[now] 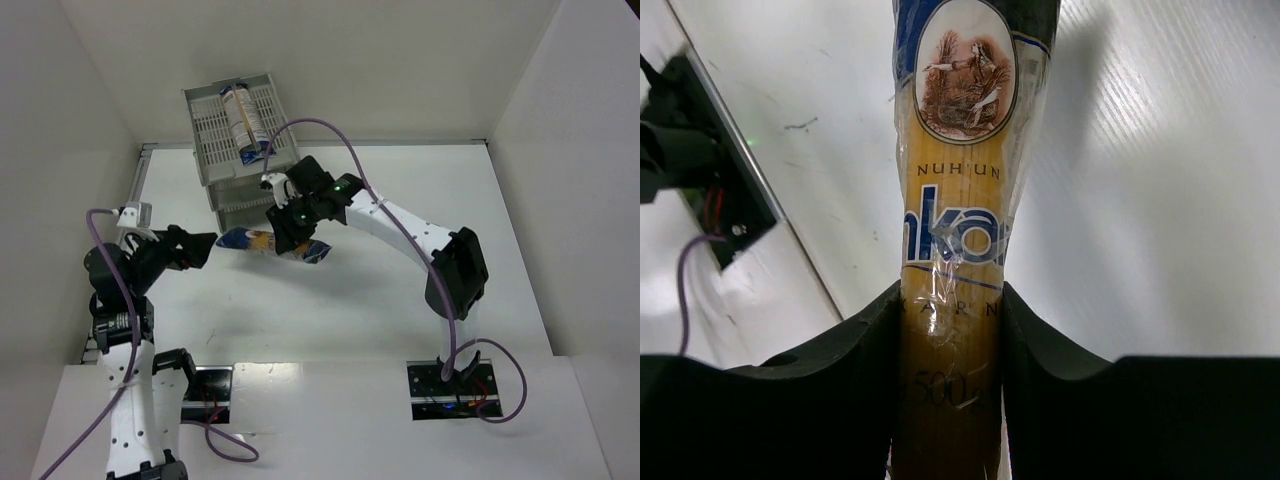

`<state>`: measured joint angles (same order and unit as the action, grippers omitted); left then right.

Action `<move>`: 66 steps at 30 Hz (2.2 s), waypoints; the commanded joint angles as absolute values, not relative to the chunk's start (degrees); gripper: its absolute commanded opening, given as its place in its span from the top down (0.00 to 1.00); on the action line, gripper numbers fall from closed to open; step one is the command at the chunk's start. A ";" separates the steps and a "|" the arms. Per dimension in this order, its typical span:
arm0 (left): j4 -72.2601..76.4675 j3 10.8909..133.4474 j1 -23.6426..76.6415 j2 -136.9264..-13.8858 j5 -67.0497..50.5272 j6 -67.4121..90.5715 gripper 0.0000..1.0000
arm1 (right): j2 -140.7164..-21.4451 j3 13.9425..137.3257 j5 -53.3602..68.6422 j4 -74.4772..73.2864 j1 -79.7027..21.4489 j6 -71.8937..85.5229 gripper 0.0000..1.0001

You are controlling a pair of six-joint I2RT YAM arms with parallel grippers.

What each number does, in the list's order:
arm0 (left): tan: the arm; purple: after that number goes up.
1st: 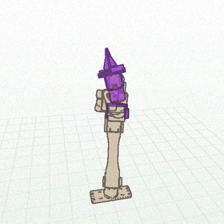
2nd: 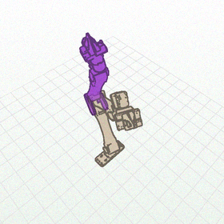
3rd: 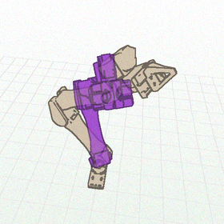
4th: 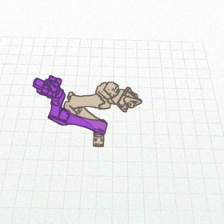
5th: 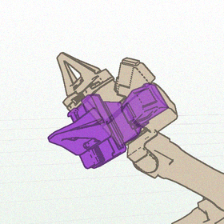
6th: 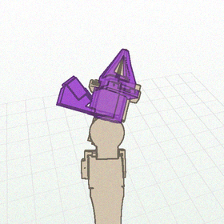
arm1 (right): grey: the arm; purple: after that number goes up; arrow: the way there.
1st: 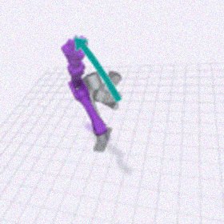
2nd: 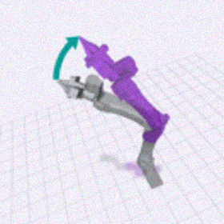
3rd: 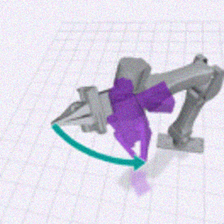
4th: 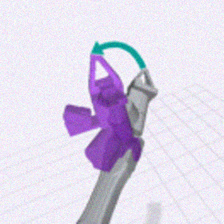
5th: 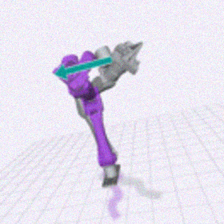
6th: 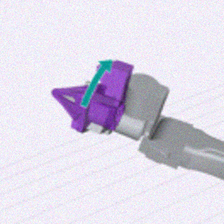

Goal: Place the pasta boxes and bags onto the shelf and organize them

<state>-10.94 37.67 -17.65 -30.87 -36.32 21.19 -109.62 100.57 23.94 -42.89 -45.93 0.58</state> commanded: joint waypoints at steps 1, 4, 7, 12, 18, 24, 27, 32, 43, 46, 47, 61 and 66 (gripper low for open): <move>-6.14 35.78 -17.58 -31.82 -44.92 31.83 0.01 | -105.12 105.03 28.31 -37.35 -45.18 6.15 1.00; -8.53 37.17 -16.88 -31.82 -40.43 30.42 0.01 | -103.19 105.03 27.60 -37.35 -44.57 5.54 1.00; -9.14 37.18 -16.88 -32.60 -40.69 30.41 0.01 | -101.17 105.81 25.67 -35.95 -44.03 7.90 1.00; -8.61 37.18 -16.09 -37.51 -46.57 33.21 0.01 | -99.23 106.96 20.22 -34.72 -42.89 9.49 1.00; -10.45 38.75 -13.46 -44.37 -45.81 34.02 0.01 | -98.17 106.44 11.01 -32.87 -42.89 11.77 1.00; -8.18 38.06 -12.39 -46.05 -45.78 37.35 0.01 | -99.83 107.58 3.88 -30.24 -42.89 15.73 1.00; -7.65 37.44 -12.39 -45.36 -44.74 37.35 0.01 | -103.69 108.98 -0.52 -29.36 -42.89 16.44 1.00; -9.40 36.21 -12.39 -42.02 -42.54 36.30 0.01 | -110.73 116.97 -2.90 -27.25 -42.89 16.44 1.00; -9.40 36.12 -12.92 -42.01 -41.48 34.19 0.01 | -122.60 125.84 -9.75 -25.58 -44.82 19.69 1.00; -9.40 36.12 -12.92 -42.01 -40.96 34.19 0.01 | -126.64 131.37 -10.28 -25.58 -45.35 20.21 1.00; -9.40 36.12 -12.92 -42.53 -40.96 33.67 0.01 | -127.52 132.53 -10.28 -25.58 -45.35 20.21 1.00; -9.40 36.12 -14.50 -42.54 -39.90 33.13 0.01 | -136.14 140.89 -14.94 -26.72 -48.52 23.82 0.49; -9.40 36.12 -14.50 -42.54 -39.90 33.13 0.01 | -133.86 139.49 -12.30 -27.51 -48.52 21.62 0.30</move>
<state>-10.66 36.07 -14.13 -43.07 -39.88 34.26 -137.05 137.38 -12.60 -32.93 -48.56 22.46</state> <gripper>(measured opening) 0.990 0.690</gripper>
